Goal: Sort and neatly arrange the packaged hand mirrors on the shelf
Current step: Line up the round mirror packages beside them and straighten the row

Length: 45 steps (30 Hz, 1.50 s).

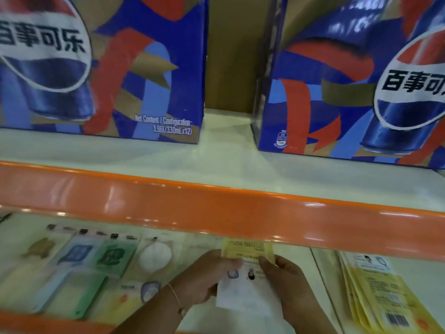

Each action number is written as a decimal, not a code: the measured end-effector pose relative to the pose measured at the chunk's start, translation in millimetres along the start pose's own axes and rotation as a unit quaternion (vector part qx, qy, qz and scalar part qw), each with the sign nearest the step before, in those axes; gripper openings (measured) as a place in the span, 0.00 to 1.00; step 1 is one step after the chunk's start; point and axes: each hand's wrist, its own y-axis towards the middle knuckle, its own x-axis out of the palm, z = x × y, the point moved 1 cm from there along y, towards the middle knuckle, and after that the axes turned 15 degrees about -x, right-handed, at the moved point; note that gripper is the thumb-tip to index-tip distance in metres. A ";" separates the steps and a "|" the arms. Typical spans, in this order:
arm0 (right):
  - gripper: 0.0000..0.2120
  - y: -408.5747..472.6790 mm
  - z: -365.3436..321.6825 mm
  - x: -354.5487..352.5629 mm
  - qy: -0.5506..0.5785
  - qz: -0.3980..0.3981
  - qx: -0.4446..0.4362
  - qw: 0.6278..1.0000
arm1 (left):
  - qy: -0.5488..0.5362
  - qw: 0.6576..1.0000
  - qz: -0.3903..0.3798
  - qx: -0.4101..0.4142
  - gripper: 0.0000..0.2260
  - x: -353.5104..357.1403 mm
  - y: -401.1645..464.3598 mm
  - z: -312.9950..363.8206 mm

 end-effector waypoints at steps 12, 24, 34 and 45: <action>0.07 -10.5 0.4 102.0 -0.068 -0.125 -0.038 0.989 | 0.056 0.990 0.111 0.061 0.26 -121.1 -51.1 -16.9; 0.10 -10.3 38.8 172.1 -0.069 -0.098 -0.268 0.956 | -0.186 0.972 -0.127 -0.063 0.28 -195.5 -89.5 -23.3; 0.16 -20.9 57.8 200.7 -0.130 -0.071 -0.295 0.944 | -0.100 0.992 -0.072 0.007 0.13 -217.0 -86.2 -32.7; 0.14 -39.7 46.8 221.7 -0.045 -0.105 -0.071 0.991 | 0.015 0.992 0.100 0.082 0.06 -212.8 -78.9 -40.6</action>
